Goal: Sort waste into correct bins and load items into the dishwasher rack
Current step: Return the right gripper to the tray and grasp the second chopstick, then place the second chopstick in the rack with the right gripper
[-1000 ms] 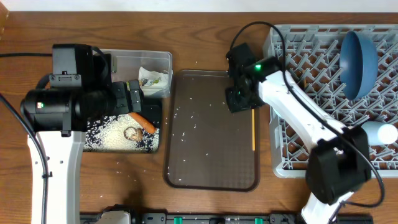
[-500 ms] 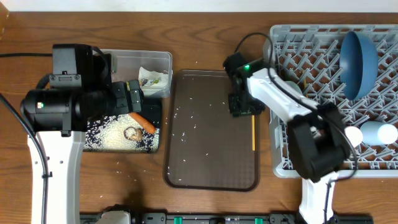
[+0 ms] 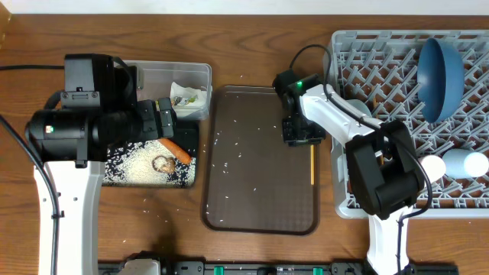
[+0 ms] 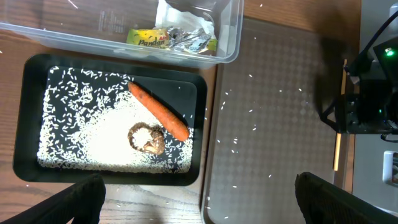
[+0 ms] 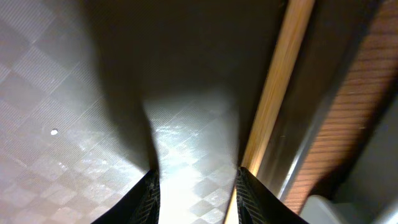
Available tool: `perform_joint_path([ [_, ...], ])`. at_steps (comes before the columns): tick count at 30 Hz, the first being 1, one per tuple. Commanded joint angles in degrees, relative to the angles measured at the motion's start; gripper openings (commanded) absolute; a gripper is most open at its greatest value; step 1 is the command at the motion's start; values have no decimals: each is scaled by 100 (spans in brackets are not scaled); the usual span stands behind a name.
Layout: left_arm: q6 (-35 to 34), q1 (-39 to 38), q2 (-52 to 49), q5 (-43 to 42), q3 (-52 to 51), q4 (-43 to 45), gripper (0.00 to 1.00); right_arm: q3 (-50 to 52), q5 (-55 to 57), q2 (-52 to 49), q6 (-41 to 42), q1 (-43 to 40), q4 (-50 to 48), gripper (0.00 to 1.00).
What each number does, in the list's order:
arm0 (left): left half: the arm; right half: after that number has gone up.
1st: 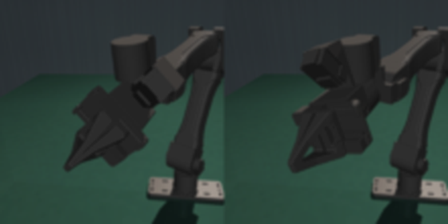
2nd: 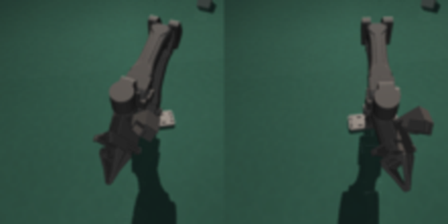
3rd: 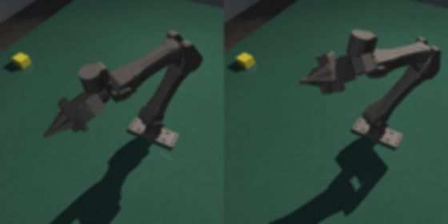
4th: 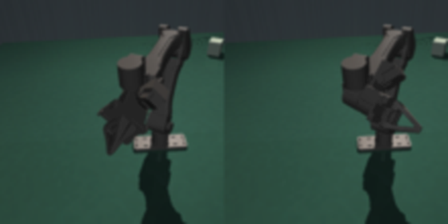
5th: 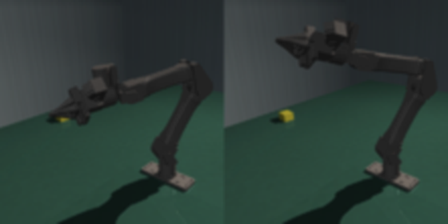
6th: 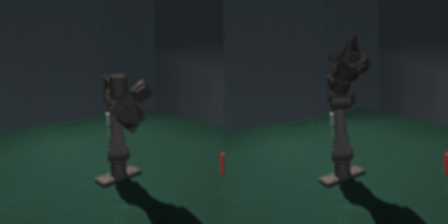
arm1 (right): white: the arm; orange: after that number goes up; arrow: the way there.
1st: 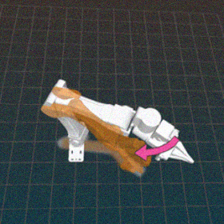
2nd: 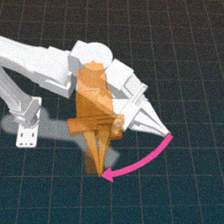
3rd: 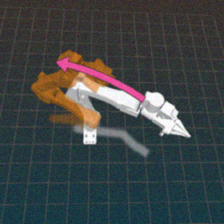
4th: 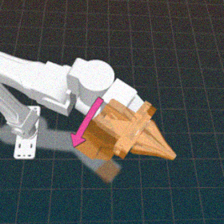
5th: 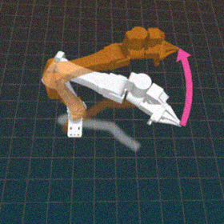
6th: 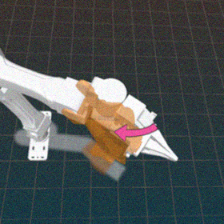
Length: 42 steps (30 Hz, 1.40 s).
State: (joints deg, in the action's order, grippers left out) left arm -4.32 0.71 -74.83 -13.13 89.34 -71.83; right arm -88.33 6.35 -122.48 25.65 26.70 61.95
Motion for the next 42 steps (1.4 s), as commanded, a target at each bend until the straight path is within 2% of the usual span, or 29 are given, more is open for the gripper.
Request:
perform_joint_path([
  [1,-28,28,-9,57,50,-15,98,15,599,232,4,-15,52,38],
  [8,-28,28,-9,57,50,-15,98,15,693,247,50,-15,79,41],
  [14,-28,28,-9,57,50,-15,98,208,243,245,48,-13,-160,39],
  [17,-28,28,-9,57,50,-15,98,503,-28,245,72,-15,-433,30],
  [20,-28,28,-9,57,50,-15,98,857,-179,245,203,-15,-656,26],
  [24,-28,28,-9,57,50,-15,98,1014,-393,247,160,0,-767,11],
  [25,-28,28,-9,57,50,-15,98,997,-424,258,44,17,-796,3],
  [31,-28,28,-9,57,50,-15,98,581,-476,549,-448,101,-645,1],
  [36,-28,28,-9,57,50,-15,98,-238,-966,1335,-1130,103,-313,1],
  [42,-28,28,-9,57,50,-15,98,-793,-557,2428,-1399,-219,-162,1],
])
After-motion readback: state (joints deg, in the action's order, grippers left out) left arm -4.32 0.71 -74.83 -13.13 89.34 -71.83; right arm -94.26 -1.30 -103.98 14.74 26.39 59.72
